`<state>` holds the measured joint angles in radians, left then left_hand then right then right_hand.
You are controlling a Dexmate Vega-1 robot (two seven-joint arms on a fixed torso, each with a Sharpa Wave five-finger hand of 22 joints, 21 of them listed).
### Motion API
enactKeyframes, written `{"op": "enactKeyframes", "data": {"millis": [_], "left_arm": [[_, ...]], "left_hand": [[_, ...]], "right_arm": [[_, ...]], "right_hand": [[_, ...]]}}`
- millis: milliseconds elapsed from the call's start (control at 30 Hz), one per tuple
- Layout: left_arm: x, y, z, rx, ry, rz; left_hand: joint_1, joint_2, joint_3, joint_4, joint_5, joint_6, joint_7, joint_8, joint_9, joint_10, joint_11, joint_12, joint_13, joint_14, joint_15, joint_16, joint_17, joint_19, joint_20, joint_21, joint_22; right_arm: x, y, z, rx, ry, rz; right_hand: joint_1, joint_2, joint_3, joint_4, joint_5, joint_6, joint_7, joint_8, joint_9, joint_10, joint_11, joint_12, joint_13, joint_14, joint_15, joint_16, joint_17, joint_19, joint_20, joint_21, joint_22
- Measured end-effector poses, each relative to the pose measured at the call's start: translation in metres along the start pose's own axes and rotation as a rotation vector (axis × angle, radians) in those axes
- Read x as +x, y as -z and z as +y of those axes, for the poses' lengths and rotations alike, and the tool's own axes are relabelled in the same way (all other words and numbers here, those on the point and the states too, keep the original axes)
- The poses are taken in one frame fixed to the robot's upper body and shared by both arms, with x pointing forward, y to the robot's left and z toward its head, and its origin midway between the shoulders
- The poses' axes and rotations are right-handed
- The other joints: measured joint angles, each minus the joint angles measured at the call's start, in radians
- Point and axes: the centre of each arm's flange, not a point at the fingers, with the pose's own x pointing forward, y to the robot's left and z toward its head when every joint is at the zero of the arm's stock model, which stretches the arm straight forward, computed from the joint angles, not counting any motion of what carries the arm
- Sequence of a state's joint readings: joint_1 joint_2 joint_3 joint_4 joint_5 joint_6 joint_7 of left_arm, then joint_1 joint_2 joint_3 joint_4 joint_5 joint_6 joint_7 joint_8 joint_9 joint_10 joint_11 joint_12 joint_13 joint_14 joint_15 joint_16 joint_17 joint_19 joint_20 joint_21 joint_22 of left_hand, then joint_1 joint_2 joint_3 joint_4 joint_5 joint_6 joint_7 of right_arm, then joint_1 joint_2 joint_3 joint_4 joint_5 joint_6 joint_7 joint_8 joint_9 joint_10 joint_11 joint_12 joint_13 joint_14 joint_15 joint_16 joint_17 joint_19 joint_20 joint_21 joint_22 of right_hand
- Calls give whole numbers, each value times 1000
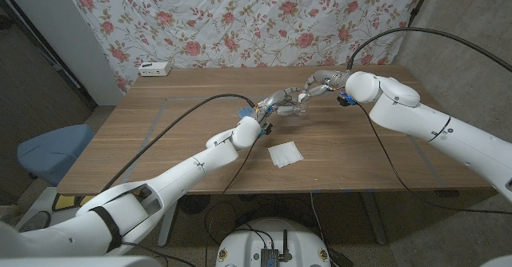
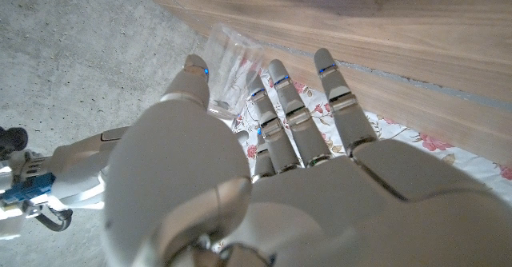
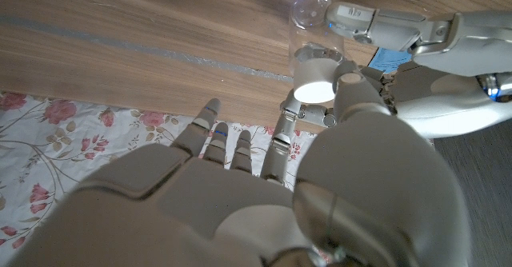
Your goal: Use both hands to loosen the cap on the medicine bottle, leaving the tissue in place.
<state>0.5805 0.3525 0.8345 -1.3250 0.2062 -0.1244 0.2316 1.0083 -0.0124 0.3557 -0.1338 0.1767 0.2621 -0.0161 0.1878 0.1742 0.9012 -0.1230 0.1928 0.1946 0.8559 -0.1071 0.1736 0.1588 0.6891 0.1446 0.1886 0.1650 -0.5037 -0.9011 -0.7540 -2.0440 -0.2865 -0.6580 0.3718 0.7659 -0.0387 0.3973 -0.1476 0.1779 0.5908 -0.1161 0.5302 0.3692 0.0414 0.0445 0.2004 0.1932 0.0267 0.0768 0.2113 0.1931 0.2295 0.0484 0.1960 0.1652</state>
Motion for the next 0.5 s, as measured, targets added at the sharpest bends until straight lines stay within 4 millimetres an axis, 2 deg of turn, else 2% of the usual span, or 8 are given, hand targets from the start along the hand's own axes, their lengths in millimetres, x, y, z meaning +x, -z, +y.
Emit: {"op": "enactKeyframes", "data": {"millis": [300, 500], "left_arm": [[2, 0, -1, -3, 5, 0], [3, 0, -1, -4, 6, 0]], "left_hand": [[0, 0, 4, 4, 0, 0, 0, 0, 1, 0, 0, 0, 0, 0, 0, 0, 0, 0, 0, 0, 0], [0, 0, 7, 1, 0, 0, 0, 0, 1, 5, 5, 3, -2, 0, 0, 0, 0, 0, 0, 0, 0]], "right_arm": [[2, 1, 0, 3, -3, -3], [3, 3, 0, 3, -4, -2]], "right_hand": [[27, 13, 13, -13, 0, 19, -7, 21, 4, 6, -6, 0, 0, 4, -4, 0, 0, 10, 1, 0, 0], [31, 17, 13, -13, 0, 40, -11, 32, 9, 16, -9, 0, 0, 11, 0, 0, 0, 15, -3, 0, 0]]}}
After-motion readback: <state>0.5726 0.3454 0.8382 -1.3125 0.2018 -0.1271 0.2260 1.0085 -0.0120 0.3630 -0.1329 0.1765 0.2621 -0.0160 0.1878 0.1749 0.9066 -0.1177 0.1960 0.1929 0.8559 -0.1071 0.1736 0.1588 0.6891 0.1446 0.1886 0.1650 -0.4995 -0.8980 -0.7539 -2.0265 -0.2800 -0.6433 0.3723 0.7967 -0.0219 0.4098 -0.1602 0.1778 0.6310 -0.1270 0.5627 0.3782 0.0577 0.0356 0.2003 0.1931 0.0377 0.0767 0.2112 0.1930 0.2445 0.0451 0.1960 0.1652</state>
